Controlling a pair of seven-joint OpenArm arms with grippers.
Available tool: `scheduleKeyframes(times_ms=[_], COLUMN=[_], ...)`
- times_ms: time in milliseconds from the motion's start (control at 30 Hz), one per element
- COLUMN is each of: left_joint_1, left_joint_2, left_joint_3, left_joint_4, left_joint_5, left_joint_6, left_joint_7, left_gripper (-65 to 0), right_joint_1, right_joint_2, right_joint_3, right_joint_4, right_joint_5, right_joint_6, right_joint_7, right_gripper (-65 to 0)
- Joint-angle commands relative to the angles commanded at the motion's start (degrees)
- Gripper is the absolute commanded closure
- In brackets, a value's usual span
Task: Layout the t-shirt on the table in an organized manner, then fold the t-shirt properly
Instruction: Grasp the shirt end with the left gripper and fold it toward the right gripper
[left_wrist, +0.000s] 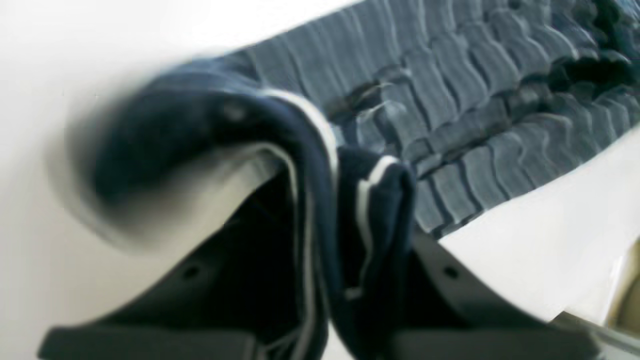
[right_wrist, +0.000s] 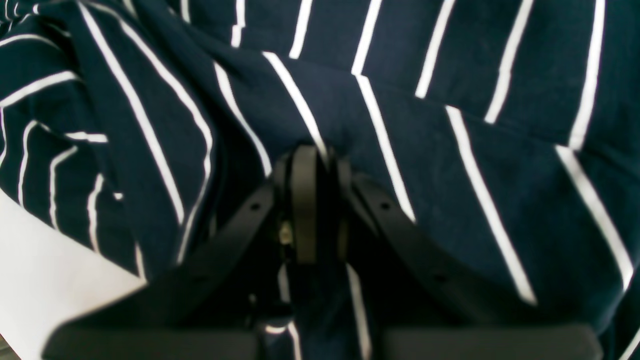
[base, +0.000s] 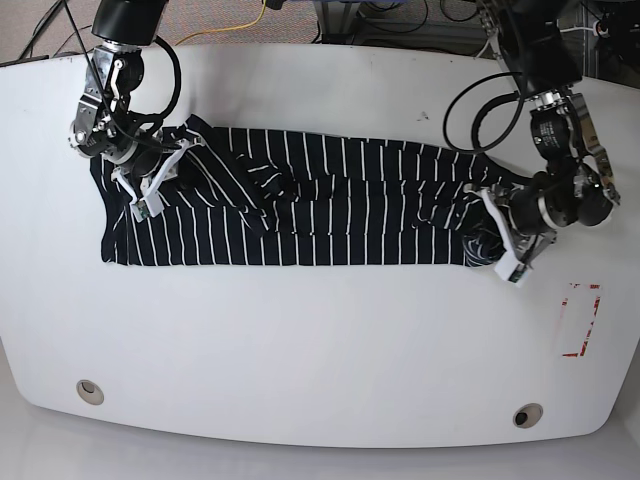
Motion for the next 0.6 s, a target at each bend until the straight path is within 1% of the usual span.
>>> scheduleKeyframes(times_ms=[67, 100, 167, 333, 433, 467, 600], left_joint_1=[0.0, 0.0, -0.2, -1.6, -1.7, -1.8, -1.8], left_joint_2=[2.3, 2.8, 5.3, 9.3, 10.9, 11.3, 11.4], left_joint_3=[0.4, 0.5, 0.6, 0.6, 1.1, 2.0, 5.7], left_joint_4=[-0.1, -0.1, -0.1, -0.8, -2.3, -2.9, -4.0], left_joint_5=[-0.2, -0.2, -0.4, 0.0, 0.0, 0.0, -0.4], left_joint_6=[0.0, 0.0, 0.0, 0.0, 0.0, 0.6, 1.7], left_joint_7=[0.0, 0.0, 0.0, 0.0, 0.0, 0.0, -2.1], left_gripper=[-4.0, -4.2, -4.2, -4.2, -4.2, -4.2, -4.2], right_joint_1=[0.2, 0.2, 0.2, 0.4, 0.4, 0.4, 0.5], right_joint_2=[0.0, 0.0, 0.0, 0.0, 0.0, 0.0, 0.0], right_joint_3=[0.0, 0.0, 0.0, 0.0, 0.0, 0.0, 0.0], right_joint_4=[-0.1, -0.2, -0.2, -0.1, -0.2, -0.1, -0.1], right_joint_5=[0.0, 0.0, 0.0, 0.0, 0.0, 0.0, 0.0], right_joint_6=[0.0, 0.0, 0.0, 0.0, 0.0, 0.0, 0.0], right_joint_7=[0.0, 0.0, 0.0, 0.0, 0.0, 0.0, 0.0], right_gripper=[-4.4, -4.4, -4.4, -4.4, -4.4, -4.4, -4.4])
